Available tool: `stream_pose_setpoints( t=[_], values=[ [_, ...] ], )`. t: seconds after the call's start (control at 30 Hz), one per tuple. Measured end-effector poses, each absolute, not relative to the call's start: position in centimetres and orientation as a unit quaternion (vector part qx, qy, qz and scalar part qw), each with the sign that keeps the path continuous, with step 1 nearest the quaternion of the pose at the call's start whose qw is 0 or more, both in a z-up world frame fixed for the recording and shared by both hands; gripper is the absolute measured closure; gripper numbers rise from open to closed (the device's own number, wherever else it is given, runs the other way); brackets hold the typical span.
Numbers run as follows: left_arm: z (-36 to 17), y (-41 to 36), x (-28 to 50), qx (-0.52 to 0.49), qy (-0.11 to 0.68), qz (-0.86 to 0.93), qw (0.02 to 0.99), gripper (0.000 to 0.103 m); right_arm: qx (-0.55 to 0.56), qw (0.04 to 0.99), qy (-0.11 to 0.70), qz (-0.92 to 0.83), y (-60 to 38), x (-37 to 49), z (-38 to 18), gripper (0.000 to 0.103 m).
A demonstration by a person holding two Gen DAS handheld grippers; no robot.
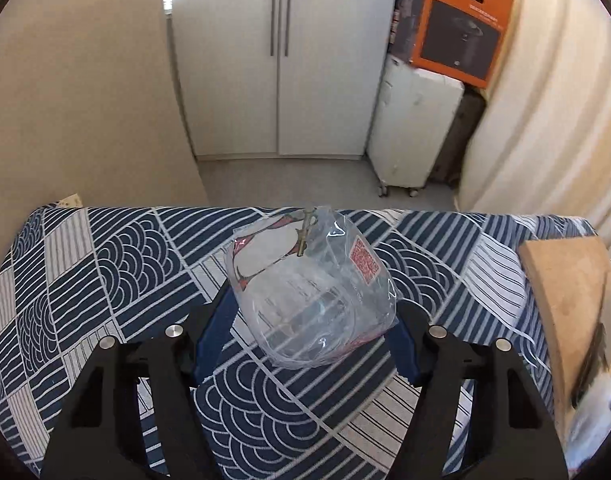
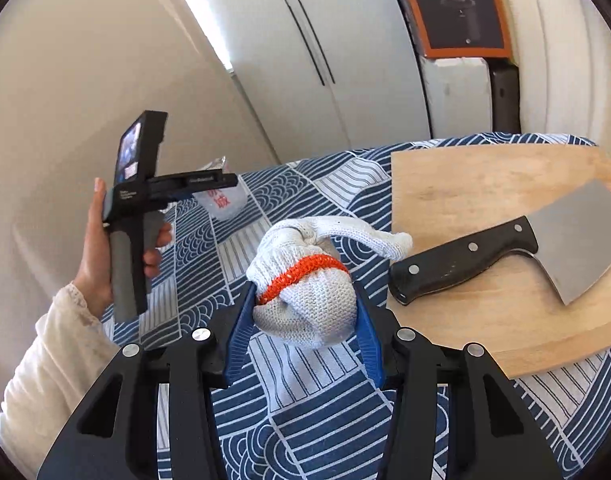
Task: Collect trash
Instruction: 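Grasp the clear plastic cup with the left tool while the right tool holds the glove, then carry cup and glove under the table edge and release both into the bin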
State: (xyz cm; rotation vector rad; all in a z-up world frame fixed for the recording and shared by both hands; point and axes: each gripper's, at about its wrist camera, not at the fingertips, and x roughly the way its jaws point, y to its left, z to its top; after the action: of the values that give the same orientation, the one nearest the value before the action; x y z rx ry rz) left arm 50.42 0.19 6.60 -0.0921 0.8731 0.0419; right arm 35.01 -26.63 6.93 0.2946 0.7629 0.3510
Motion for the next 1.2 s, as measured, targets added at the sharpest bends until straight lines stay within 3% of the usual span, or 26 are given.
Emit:
stream_pose_setpoints(
  t=[0.43, 0.8, 1.2],
  values=[
    [10.9, 1.4, 43.5, -0.021, 0.381, 0.009, 0.924, 0.035, 0.16, 0.897, 0.37, 0.181, -26.8, 35.3, 6.7, 0.059],
    [14.8, 3.8, 32.1, -0.029, 0.324, -0.006, 0.945, 0.034, 0.128, 0.908, 0.334, 0.22, -24.4, 32.7, 8.9, 0.059],
    [15.0, 7.4, 20.5, -0.016, 0.289, -0.019, 0.957, 0.034, 0.12, 0.883, 0.345, 0.294, -21.3, 28.3, 10.4, 0.059]
  ],
)
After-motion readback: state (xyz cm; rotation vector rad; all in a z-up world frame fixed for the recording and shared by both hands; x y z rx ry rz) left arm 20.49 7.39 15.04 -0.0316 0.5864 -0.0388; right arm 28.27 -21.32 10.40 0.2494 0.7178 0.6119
